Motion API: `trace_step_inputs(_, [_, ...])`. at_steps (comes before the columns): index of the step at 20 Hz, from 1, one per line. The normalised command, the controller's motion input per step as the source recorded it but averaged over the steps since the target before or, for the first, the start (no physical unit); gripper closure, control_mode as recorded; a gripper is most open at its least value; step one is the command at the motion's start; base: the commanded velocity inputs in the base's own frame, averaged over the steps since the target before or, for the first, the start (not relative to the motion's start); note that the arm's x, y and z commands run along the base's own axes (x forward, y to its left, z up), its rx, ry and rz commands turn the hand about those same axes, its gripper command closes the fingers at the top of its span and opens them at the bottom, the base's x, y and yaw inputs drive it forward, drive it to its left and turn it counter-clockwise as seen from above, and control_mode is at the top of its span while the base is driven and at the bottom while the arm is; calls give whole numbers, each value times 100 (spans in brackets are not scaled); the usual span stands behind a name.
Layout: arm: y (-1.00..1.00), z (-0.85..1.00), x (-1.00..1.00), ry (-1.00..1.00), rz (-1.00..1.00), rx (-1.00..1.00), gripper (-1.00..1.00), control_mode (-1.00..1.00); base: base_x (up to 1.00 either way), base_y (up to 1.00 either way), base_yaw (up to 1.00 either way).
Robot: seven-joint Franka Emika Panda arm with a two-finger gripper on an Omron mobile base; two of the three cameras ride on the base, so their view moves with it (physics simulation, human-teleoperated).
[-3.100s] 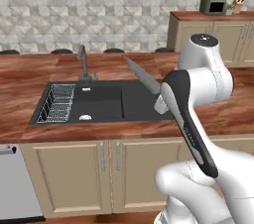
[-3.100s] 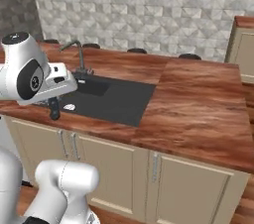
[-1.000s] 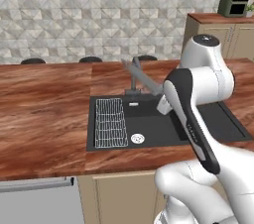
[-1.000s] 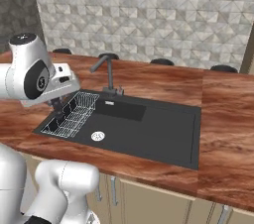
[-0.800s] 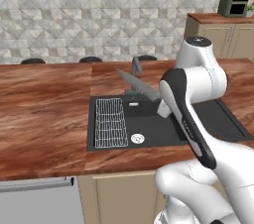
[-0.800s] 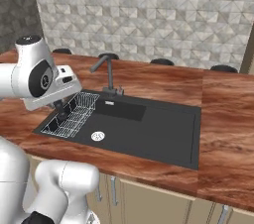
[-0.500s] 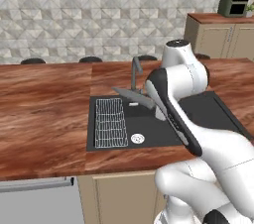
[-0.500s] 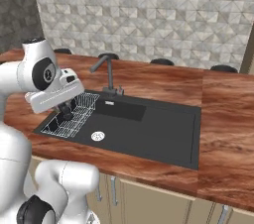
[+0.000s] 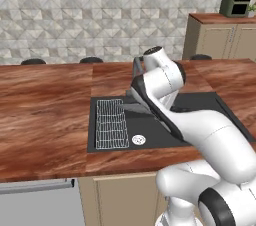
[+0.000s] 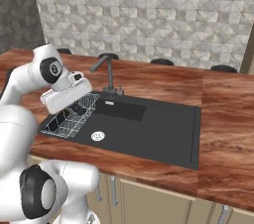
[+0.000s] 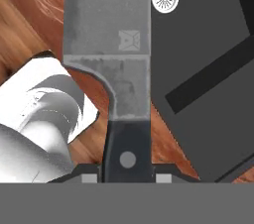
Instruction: Move the cutting board and knife to the sink. Then move spray from the cabinet to the counter.
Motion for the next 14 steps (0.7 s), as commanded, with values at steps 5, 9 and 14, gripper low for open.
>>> trace_step_inputs(5, [-31,-16,18,-10,3,-3,100,-100,0,0,0])
trace_step_inputs(9, [-26,-14,2,-20,5,-1,100,-100,0,0,0])
trace_step_inputs(14, [-29,-20,6,-12,4,0,100,-100,0,0,0])
